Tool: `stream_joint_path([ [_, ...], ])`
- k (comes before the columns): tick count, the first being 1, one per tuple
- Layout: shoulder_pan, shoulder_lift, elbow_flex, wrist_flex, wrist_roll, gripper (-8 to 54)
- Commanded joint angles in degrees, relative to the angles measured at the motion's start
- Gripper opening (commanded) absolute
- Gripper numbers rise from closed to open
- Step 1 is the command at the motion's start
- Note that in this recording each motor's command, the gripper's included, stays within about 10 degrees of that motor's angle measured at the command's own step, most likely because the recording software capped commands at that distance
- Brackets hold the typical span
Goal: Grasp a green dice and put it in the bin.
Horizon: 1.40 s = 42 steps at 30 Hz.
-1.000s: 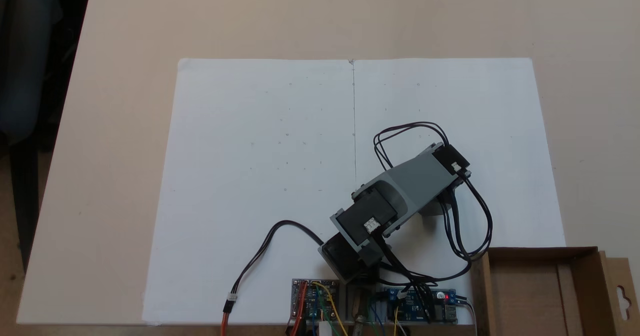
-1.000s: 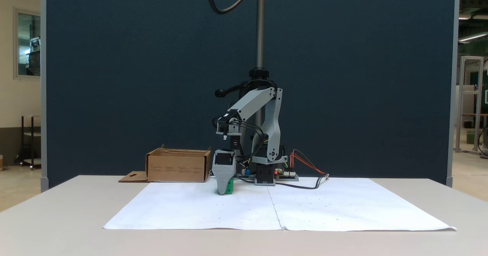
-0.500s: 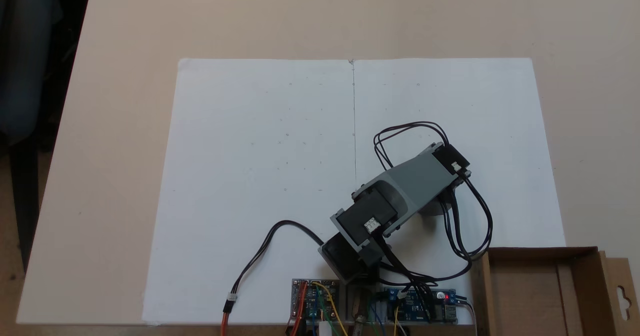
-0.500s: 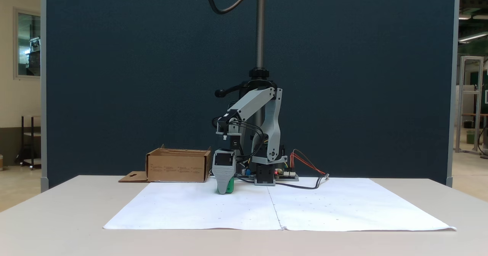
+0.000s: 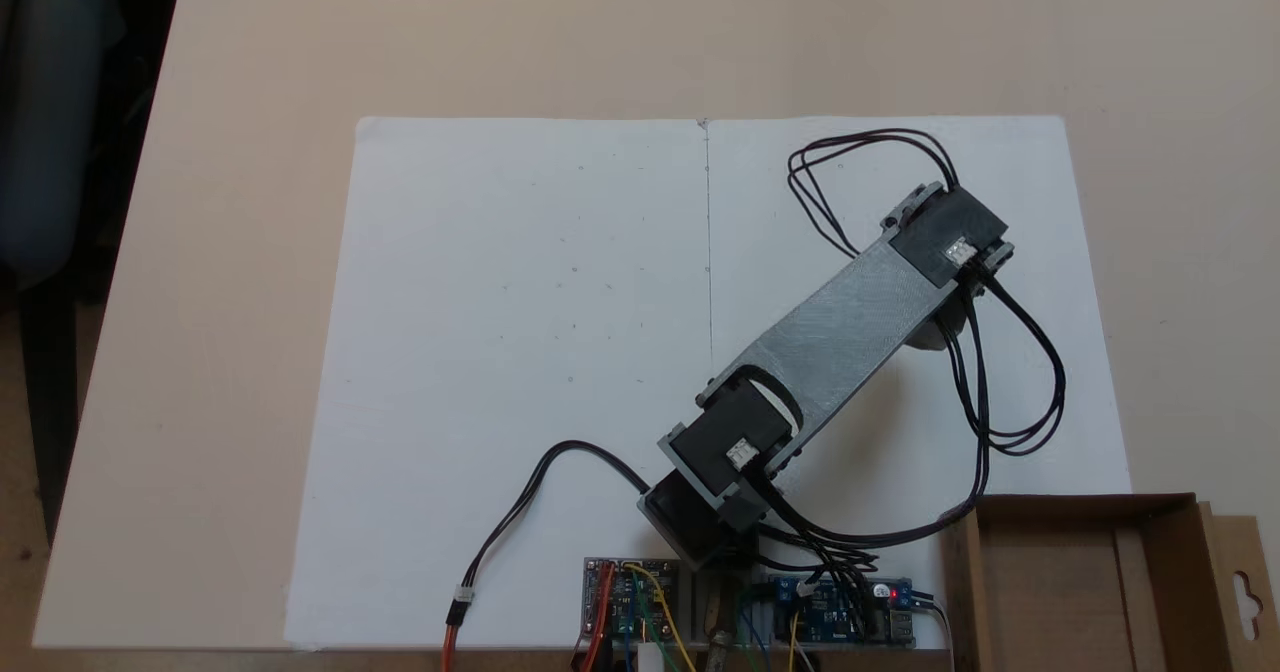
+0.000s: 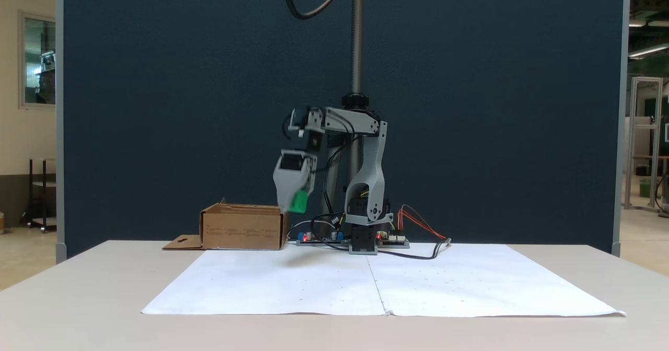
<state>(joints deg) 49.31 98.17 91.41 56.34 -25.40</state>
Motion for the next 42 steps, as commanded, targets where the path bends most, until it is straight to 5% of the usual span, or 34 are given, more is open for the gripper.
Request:
stream_joint_path([
  [1,3.96,2.72,-5.1,1.58,7.65,11.5],
  [19,40.43,-4.75,-15.56,-2.64,17.14,11.5],
  [42,56.78,-18.54,-16.17,-17.93,17.05,11.5],
])
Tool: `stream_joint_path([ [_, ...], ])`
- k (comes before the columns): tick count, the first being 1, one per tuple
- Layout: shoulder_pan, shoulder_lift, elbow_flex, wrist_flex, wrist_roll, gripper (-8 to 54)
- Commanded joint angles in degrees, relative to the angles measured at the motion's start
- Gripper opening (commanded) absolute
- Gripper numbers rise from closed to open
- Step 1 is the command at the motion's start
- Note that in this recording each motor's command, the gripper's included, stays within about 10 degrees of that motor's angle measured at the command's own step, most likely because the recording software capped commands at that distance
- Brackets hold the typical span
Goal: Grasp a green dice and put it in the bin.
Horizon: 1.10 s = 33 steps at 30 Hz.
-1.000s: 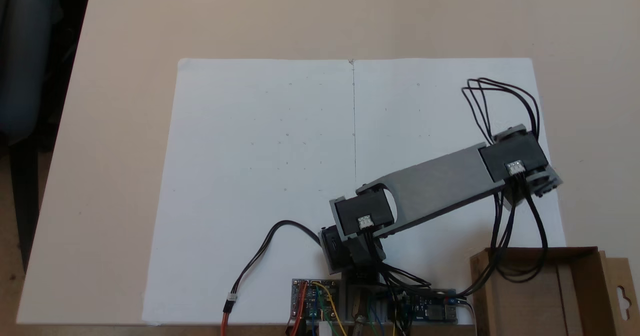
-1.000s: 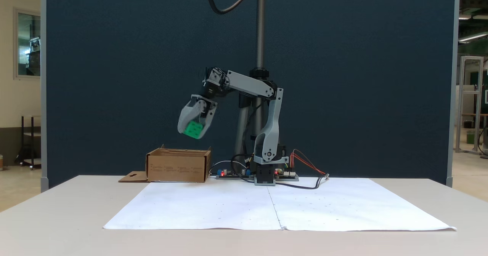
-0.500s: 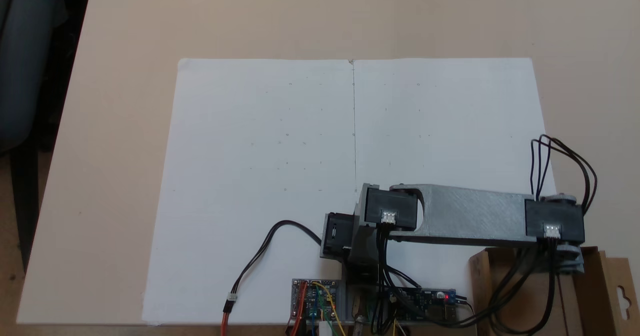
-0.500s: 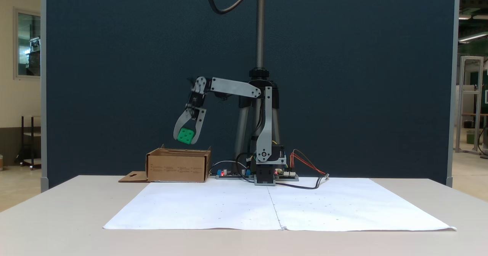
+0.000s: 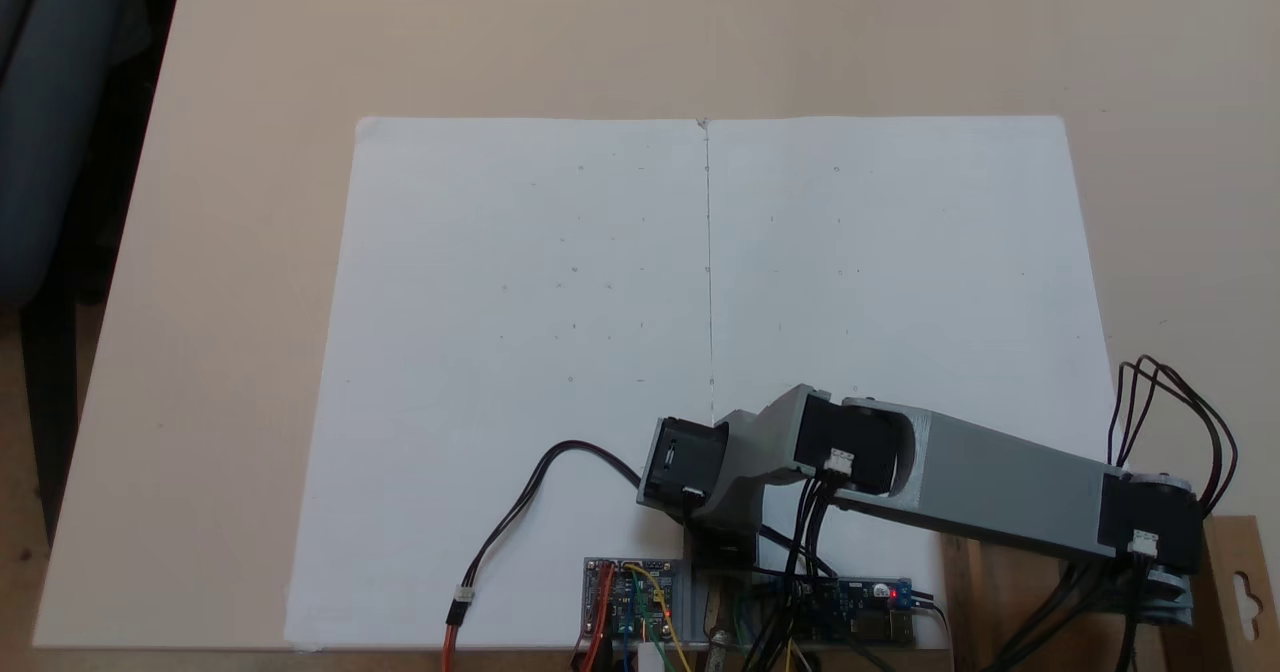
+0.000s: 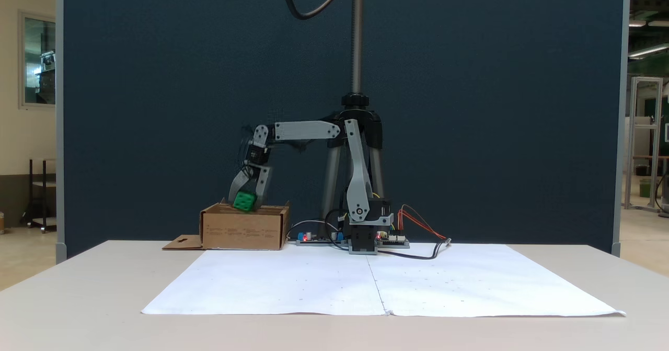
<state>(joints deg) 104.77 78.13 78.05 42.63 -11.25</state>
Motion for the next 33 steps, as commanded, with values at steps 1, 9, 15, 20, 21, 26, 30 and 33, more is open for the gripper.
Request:
stream_joint_path([
  [1,1.41,1.05,-2.81,-5.27,2.9,13.5],
  [9,1.14,-1.23,-2.81,-7.82,3.08,42.5],
  [15,-10.63,1.76,-2.9,-17.67,9.67,42.5],
  [20,-25.93,9.84,-2.9,-21.97,13.62,42.7],
  [21,-29.27,10.99,-2.9,-21.97,13.62,42.7],
  [26,-45.88,16.35,-2.81,-21.97,13.62,44.4],
  [30,-59.24,18.46,-2.72,-21.88,13.54,44.4],
  [33,-68.73,19.34,-1.67,-21.88,13.62,44.3],
])
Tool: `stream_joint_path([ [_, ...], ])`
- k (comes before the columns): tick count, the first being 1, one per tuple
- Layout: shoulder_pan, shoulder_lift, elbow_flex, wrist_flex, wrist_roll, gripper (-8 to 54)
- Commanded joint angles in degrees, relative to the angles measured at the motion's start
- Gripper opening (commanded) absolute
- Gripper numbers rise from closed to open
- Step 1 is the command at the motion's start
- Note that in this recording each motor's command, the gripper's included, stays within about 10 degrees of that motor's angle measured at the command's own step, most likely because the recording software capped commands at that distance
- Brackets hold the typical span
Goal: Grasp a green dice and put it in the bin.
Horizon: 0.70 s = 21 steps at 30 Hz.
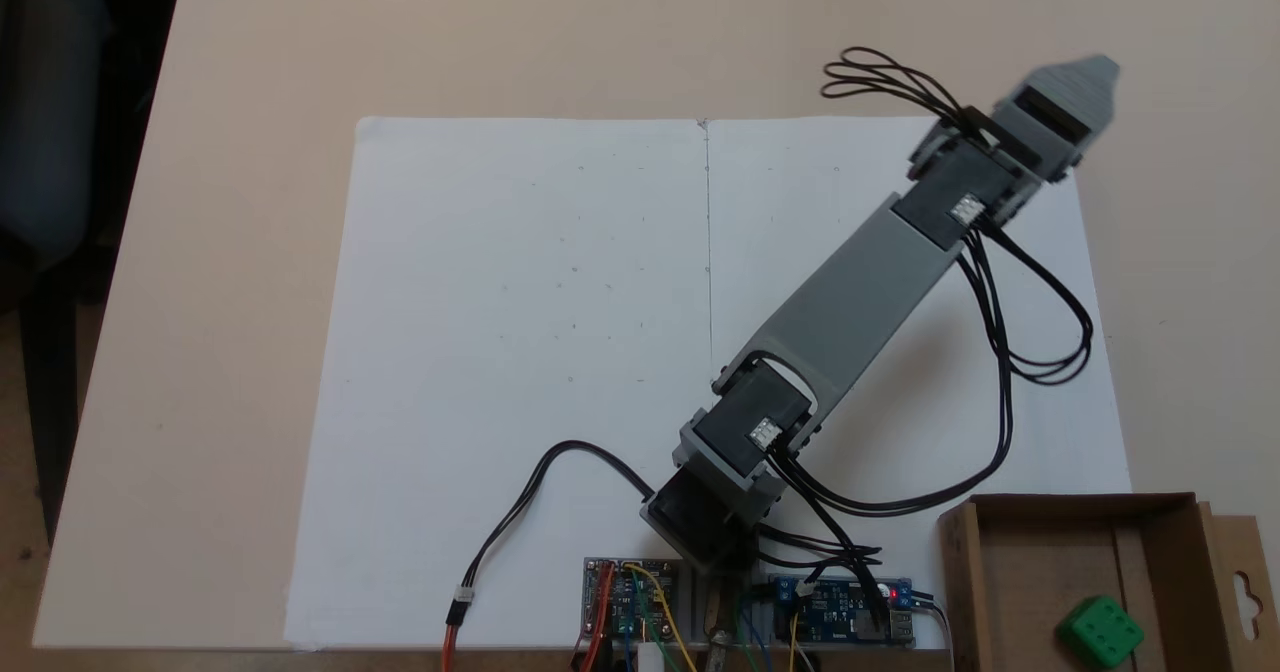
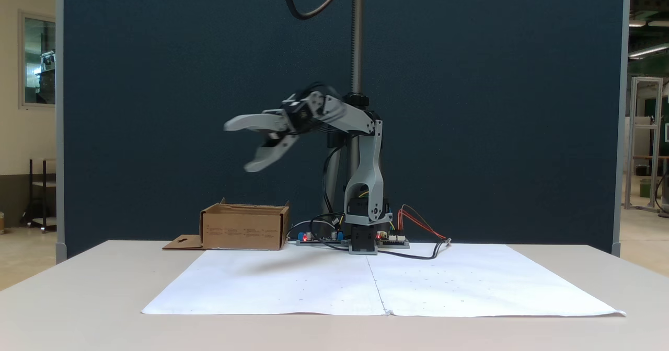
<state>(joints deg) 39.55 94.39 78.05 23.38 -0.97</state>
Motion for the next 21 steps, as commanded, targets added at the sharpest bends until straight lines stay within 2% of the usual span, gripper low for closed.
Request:
stream_joint_path([
  [1,-6.59,3.43,-1.23,-2.64,3.34,44.3],
  [9,-28.39,10.37,10.11,-5.8,3.78,45.4],
  [21,-37.27,21.88,39.73,-31.36,3.52,44.7],
])
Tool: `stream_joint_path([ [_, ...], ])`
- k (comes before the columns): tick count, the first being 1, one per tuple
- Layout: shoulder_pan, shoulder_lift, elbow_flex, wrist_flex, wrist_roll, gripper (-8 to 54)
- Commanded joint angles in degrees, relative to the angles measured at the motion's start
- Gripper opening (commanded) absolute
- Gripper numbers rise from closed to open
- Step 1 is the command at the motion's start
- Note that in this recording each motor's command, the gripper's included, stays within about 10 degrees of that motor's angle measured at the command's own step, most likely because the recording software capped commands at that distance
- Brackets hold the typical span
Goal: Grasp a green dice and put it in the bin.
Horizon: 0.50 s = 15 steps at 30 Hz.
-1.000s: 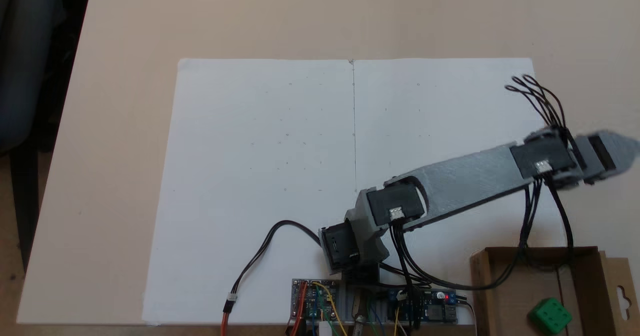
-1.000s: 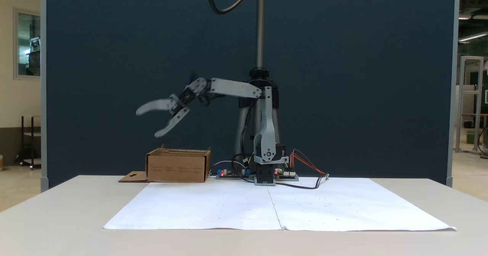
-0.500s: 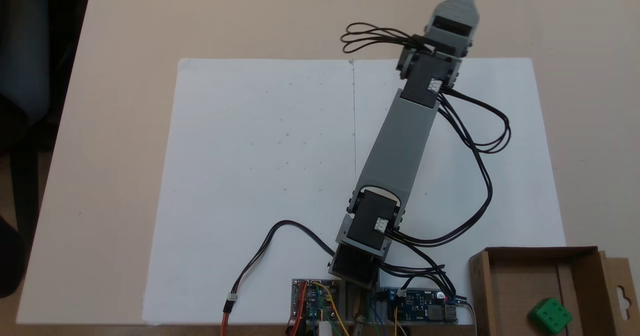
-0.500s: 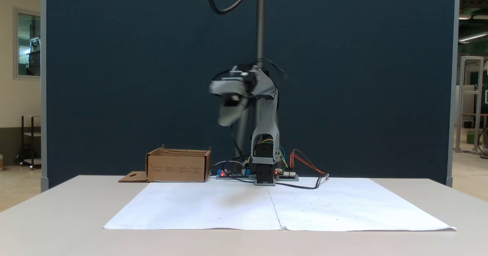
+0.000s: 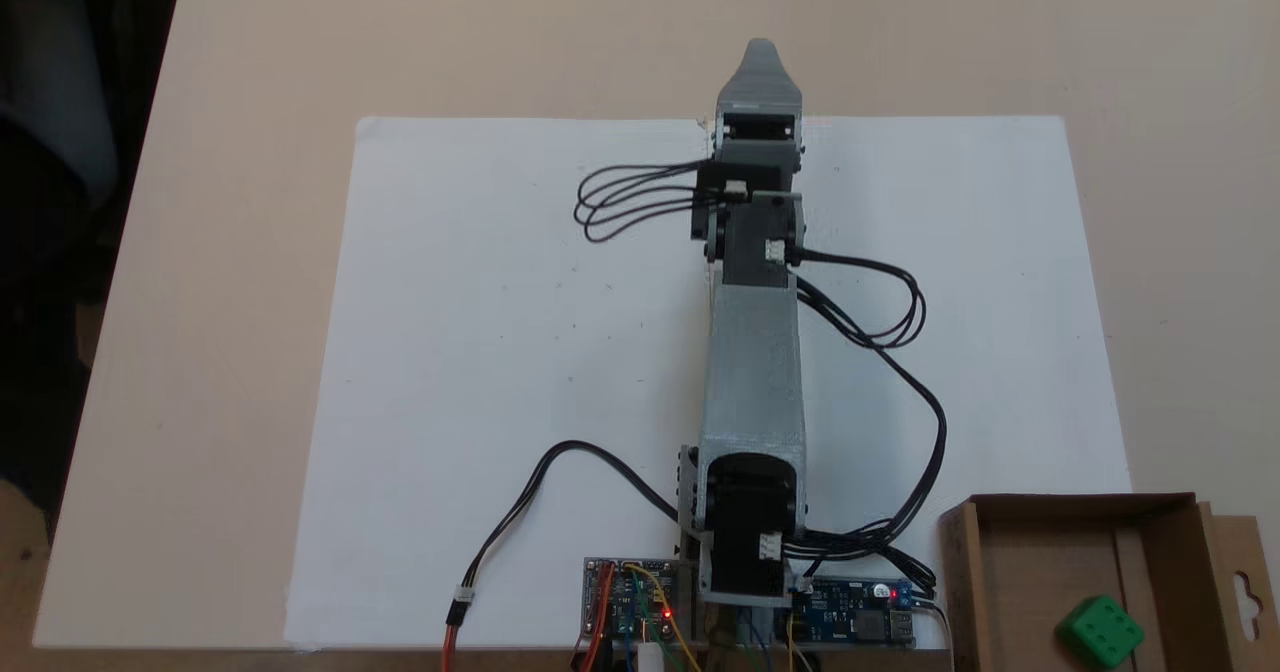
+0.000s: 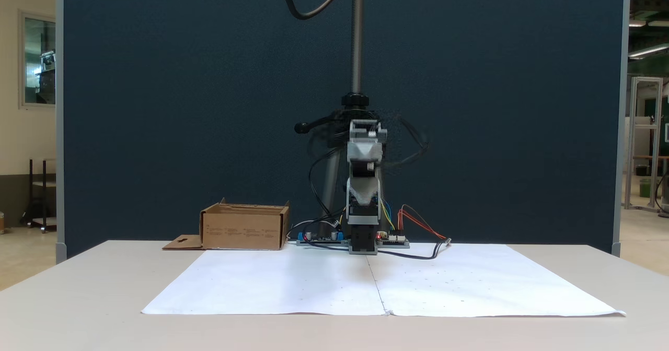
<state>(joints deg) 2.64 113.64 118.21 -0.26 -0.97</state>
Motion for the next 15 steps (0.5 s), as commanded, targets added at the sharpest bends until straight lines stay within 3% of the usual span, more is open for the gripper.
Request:
stream_joint_path([
  [1,-0.53,3.87,2.02,-9.47,3.52,44.6],
  [15,-4.04,18.02,30.32,-33.99,3.52,44.4],
])
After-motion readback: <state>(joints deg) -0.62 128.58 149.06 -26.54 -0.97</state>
